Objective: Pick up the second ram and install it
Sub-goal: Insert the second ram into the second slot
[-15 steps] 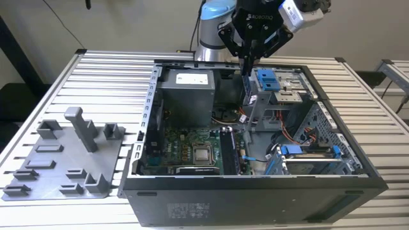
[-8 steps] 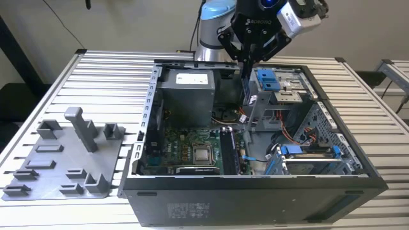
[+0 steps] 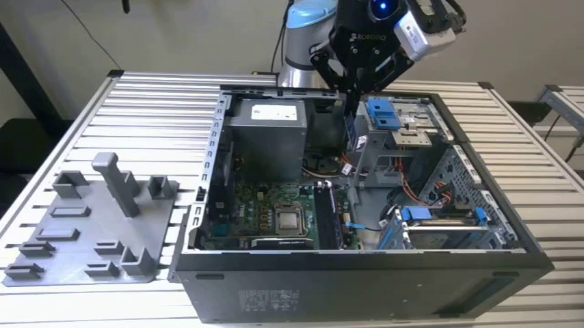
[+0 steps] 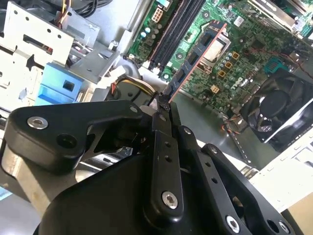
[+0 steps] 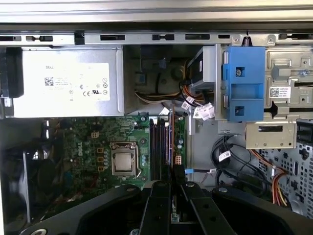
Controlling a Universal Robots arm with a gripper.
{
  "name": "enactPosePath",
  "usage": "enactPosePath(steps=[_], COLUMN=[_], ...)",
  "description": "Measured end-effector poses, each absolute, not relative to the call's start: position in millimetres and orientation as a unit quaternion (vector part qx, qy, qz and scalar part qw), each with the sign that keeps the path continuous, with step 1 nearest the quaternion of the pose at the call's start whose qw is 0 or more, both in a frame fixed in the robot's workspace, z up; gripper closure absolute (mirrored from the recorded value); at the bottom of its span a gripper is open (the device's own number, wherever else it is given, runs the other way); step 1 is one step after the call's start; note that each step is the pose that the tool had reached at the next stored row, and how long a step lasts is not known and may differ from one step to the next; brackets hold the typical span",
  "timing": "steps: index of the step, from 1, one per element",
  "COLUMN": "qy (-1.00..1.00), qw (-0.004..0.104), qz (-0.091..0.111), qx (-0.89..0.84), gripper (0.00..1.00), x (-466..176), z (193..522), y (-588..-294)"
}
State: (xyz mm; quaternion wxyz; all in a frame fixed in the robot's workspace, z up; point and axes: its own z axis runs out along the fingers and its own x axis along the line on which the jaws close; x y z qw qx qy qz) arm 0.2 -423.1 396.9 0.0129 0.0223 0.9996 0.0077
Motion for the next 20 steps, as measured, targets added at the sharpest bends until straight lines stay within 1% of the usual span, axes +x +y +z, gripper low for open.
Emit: enactPosePath(steps=[20], qy=[1.0], qw=[0.013], qz=[0.005], qx=[0.022], gripper=[0.86], x=[0], z=[377], y=[-426])
